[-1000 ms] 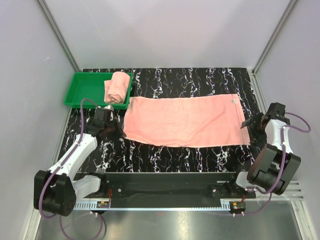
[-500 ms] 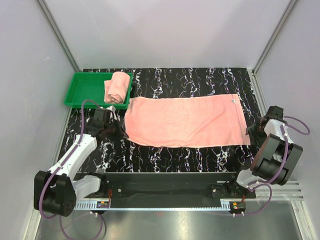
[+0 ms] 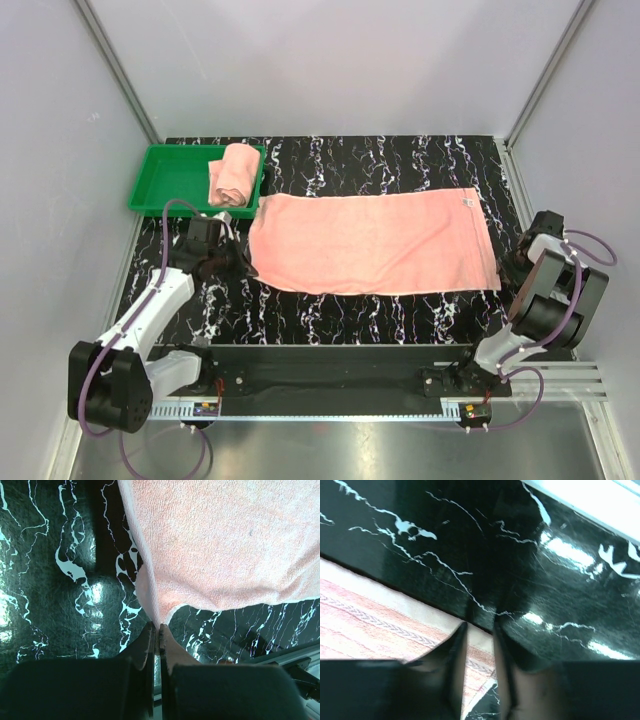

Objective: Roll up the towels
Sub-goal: Flatten the towel, then fold the towel

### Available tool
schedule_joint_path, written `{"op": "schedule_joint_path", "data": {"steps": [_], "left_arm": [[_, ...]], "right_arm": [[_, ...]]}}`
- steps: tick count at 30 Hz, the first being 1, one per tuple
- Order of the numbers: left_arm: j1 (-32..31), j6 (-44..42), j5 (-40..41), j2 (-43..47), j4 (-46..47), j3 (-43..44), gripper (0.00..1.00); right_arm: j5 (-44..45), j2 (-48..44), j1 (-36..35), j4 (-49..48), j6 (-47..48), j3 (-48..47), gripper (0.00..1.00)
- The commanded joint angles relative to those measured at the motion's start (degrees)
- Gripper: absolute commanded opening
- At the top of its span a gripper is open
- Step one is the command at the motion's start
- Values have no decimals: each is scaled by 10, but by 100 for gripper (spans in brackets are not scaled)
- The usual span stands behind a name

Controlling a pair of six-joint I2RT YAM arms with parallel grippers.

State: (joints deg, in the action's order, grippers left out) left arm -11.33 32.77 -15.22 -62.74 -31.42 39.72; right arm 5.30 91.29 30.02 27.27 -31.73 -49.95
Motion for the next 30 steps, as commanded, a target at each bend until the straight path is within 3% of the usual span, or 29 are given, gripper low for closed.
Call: {"op": "schedule_joint_path", "data": {"steps": [1, 2, 3, 17, 21, 25, 29, 30], "left_arm": [[3, -8, 0, 0, 8, -1, 0], [3, -8, 2, 1, 9, -1, 0], [3, -8, 6, 1, 6, 0, 0], [3, -7, 28, 43, -41, 18, 0], [3, 8, 8, 92, -74, 25, 0], [1, 15, 19, 139, -113, 21, 0], [-2, 23, 6, 139, -107, 18, 0], [-2, 22, -5, 132, -107, 16, 0]], "right_arm": [[-13, 17, 1, -30, 4, -1, 27], [-16, 14, 1, -30, 6, -1, 8], [-16, 9, 0, -27, 8, -2, 0], [-43, -226, 0, 117, -4, -77, 0], [-66, -298, 3, 130, -44, -88, 0], [-93, -313, 4, 140, -41, -87, 0], [-129, -287, 4, 109, -42, 6, 78], [-131, -271, 4, 102, -40, 20, 83]]}}
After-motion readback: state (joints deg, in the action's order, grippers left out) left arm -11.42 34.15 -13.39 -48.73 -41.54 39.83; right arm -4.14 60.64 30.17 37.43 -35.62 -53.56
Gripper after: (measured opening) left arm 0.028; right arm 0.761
